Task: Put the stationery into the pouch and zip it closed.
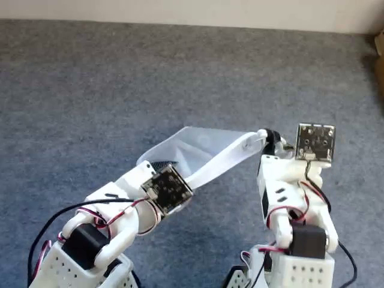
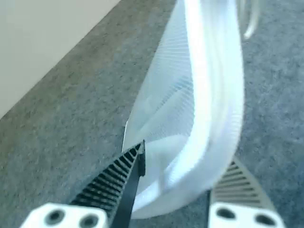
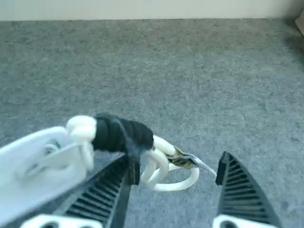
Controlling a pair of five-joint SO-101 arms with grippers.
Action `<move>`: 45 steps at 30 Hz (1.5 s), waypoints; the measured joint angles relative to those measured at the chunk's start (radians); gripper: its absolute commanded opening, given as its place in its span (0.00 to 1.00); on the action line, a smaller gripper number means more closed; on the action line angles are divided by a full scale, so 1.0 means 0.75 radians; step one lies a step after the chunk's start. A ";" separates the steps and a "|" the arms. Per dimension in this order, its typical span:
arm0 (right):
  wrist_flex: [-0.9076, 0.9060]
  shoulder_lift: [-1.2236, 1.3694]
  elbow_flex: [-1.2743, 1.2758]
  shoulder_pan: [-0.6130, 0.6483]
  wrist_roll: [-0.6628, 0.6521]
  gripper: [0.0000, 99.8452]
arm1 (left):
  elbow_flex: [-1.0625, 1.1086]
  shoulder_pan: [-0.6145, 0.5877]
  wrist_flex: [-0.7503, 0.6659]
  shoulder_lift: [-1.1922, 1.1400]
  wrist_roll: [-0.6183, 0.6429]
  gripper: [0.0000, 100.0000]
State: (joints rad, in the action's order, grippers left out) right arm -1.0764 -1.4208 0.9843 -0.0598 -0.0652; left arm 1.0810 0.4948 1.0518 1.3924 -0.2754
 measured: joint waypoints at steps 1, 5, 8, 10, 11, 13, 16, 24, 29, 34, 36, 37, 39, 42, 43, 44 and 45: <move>-0.033 -0.039 -0.014 0.000 0.000 0.24 | -0.023 -0.006 0.020 -0.002 0.023 0.27; -0.098 -0.203 -0.047 0.061 -0.002 0.24 | -0.209 -0.020 0.211 -0.002 0.125 0.27; -0.135 -0.305 -0.053 0.082 -0.008 0.24 | -0.391 -0.020 0.383 0.008 0.158 0.27; -0.143 -0.376 -0.053 0.084 -0.010 0.24 | -0.511 -0.041 0.487 0.018 0.162 0.27; -0.143 -0.413 -0.053 0.084 -0.010 0.24 | -0.567 -0.070 0.530 0.018 0.166 0.27; -0.143 -0.493 -0.053 0.084 -0.010 0.24 | -0.653 -0.141 0.585 0.018 0.168 0.27; -0.182 -0.542 -0.059 0.086 -0.010 0.24 | -0.706 -0.303 0.601 0.018 0.168 0.27; -0.282 -0.542 0.108 0.084 -0.010 0.16 | -0.581 -0.747 0.599 0.020 0.168 0.08; -0.219 -0.536 0.438 0.084 -0.010 0.01 | -0.241 -0.910 0.393 0.018 0.155 0.03; -0.086 -0.536 0.698 0.068 -0.010 0.01 | 0.196 -1.000 0.096 0.000 0.074 0.03; -0.023 -0.536 0.781 0.037 -0.010 0.01 | 0.350 -1.039 -0.029 0.000 0.070 0.03; 0.004 -0.536 0.822 0.018 -0.010 0.01 | 0.419 -1.054 -0.082 0.000 0.070 0.03; 0.053 -0.534 0.902 -0.006 -0.010 0.01 | 0.538 -1.078 -0.174 0.000 0.070 0.03; 0.102 -0.534 0.914 -0.018 -0.010 0.01 | 0.667 -1.090 -0.252 0.000 0.068 0.03; 0.106 -0.534 0.914 -0.020 -0.010 0.01 | 0.696 -1.090 -0.262 0.000 0.068 0.03; 0.108 -0.534 0.914 -0.018 -0.010 0.01 | 0.710 -1.090 -0.266 0.000 0.068 0.03; 0.108 -0.534 0.914 -0.018 -0.010 0.01 | 0.724 -1.090 -0.272 0.000 0.068 0.03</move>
State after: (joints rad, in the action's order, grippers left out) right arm -0.9950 -1.8213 1.6701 -0.0736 -0.0729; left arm 1.6241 -0.3230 0.8477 1.3924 -0.2248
